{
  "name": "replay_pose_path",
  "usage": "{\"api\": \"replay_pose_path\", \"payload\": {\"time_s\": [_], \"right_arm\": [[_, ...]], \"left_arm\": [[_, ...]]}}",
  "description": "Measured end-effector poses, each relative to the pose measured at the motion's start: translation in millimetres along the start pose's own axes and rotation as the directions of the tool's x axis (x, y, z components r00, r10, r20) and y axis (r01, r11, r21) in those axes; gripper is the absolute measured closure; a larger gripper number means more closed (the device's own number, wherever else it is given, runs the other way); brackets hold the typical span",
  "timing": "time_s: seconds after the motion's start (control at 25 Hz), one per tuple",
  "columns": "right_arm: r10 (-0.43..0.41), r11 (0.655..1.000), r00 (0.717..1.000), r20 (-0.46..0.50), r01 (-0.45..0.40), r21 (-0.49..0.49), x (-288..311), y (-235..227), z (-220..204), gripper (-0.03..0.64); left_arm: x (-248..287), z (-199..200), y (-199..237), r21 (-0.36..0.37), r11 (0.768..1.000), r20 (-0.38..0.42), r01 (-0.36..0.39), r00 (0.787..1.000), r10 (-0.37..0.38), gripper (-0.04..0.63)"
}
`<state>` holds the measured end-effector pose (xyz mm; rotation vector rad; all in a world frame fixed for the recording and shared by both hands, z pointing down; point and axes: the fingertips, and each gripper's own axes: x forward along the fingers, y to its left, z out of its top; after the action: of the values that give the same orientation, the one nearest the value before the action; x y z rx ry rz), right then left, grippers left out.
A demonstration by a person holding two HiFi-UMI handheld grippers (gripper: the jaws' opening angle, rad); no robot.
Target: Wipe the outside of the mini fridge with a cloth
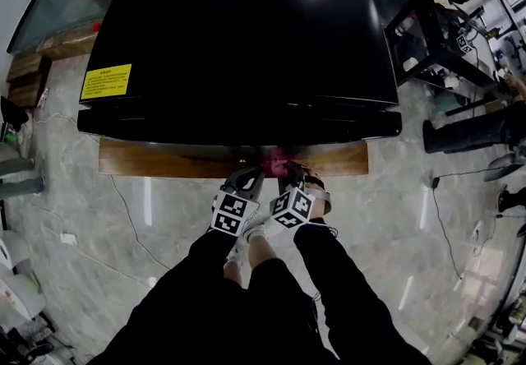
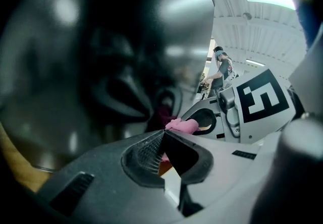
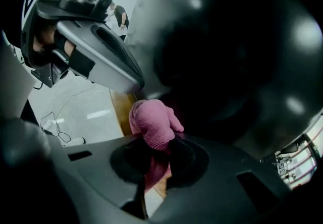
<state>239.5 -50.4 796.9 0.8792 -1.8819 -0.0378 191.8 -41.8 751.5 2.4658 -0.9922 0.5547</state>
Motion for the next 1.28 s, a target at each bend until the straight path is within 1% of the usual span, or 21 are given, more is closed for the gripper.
{"api": "replay_pose_path", "payload": {"time_s": [0.24, 0.4, 0.52, 0.68, 0.88, 1.0, 1.08, 1.2, 1.28], "right_arm": [[0.028, 0.999, 1.0, -0.009, -0.027, 0.018, 16, 7, -8, 0.566], [0.031, 0.999, 0.999, -0.014, -0.031, 0.037, 21, 12, -11, 0.566], [0.039, 0.997, 0.999, -0.011, -0.038, 0.069, 15, 16, -8, 0.568], [0.031, 0.992, 0.999, 0.036, -0.035, 0.119, -14, 14, 1, 0.568], [-0.003, 0.969, 0.991, 0.135, -0.031, 0.246, -66, 10, 22, 0.568], [-0.023, 0.947, 0.978, 0.209, -0.046, 0.318, -104, 11, 38, 0.568], [-0.049, 0.932, 0.963, 0.265, -0.052, 0.359, -134, 13, 51, 0.568], [-0.098, 0.906, 0.926, 0.365, -0.069, 0.417, -191, 18, 79, 0.568], [-0.143, 0.893, 0.899, 0.413, -0.063, 0.447, -231, 21, 94, 0.568]], "left_arm": [[-10, -8, 10, -0.023, 0.999, -0.008, -0.025, 1.0, 0.025, 0.59], [-22, -15, 12, -0.017, 0.999, -0.004, -0.035, 0.999, 0.035, 0.591], [-37, -11, 13, -0.012, 0.999, 0.013, -0.039, 0.999, 0.039, 0.59], [-62, 8, 8, 0.006, 0.999, 0.052, -0.036, 0.998, 0.036, 0.589], [-98, 35, -1, 0.033, 0.999, 0.115, -0.026, 0.993, 0.022, 0.589], [-123, 52, -12, 0.061, 0.998, 0.155, 0.007, 0.988, -0.016, 0.591], [-141, 62, -25, 0.088, 0.996, 0.171, 0.035, 0.984, -0.05, 0.591], [-178, 76, -49, 0.132, 0.988, 0.182, 0.084, 0.977, -0.108, 0.589], [-202, 85, -68, 0.172, 0.978, 0.18, 0.12, 0.972, -0.151, 0.591]]}}
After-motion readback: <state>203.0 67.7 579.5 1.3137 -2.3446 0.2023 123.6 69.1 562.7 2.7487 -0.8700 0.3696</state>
